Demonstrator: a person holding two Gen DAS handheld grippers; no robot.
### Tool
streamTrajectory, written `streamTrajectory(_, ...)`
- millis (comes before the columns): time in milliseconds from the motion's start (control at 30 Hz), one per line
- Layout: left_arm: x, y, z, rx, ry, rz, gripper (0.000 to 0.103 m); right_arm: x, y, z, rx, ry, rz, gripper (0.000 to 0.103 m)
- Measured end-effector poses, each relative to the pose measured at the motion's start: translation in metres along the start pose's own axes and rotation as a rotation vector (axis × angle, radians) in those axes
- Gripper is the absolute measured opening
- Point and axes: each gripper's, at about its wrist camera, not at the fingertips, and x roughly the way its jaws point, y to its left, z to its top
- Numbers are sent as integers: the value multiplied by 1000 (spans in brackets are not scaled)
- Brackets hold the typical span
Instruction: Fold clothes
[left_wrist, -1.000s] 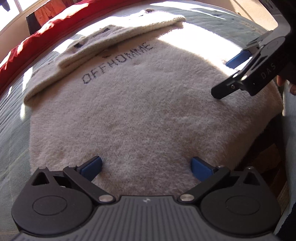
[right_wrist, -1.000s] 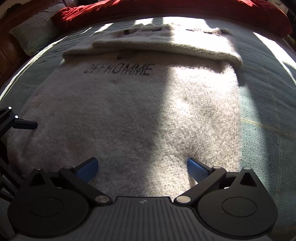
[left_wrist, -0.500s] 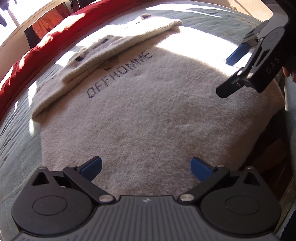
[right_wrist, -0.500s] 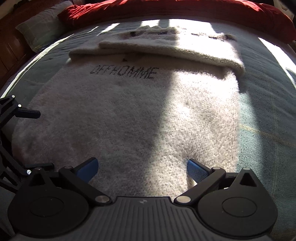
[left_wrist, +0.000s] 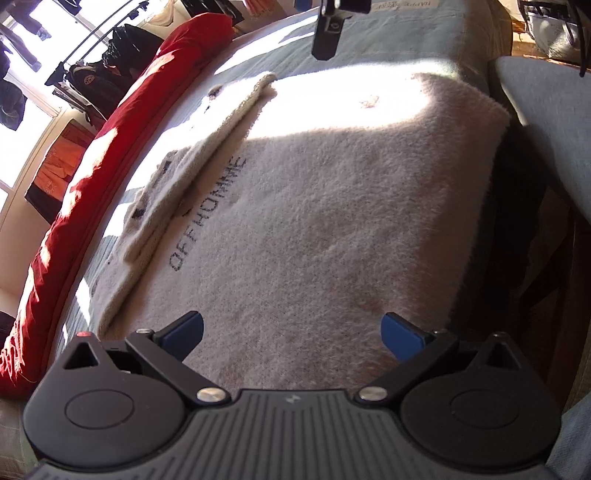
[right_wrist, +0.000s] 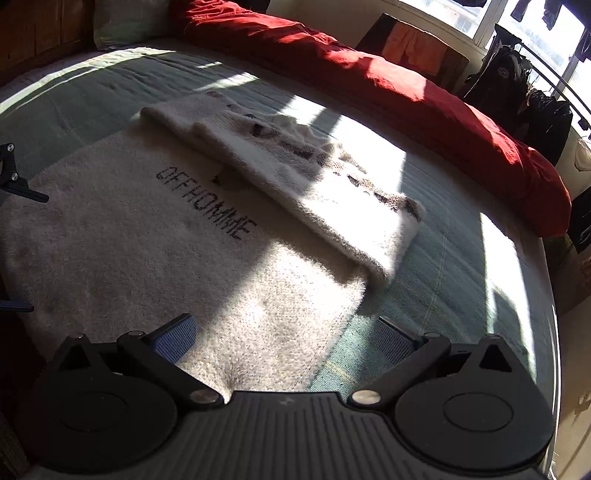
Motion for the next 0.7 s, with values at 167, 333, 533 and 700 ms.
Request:
streamTrajectory(167, 3, -17, -2, 69, -7, -1, 102, 27, 38, -17, 40, 68, 83, 103)
streamTrajectory(333, 2, -28, -5, 106, -13, 5, 102, 36, 61, -25, 81, 91, 147, 103)
streamTrajectory(533, 5, -41, -6, 200, -20, 23, 102, 32, 65, -23, 80, 89, 159, 103)
streamTrajectory(700, 9, -50, -6, 275, -21, 37, 102, 30, 59, -22, 120, 84, 175, 103)
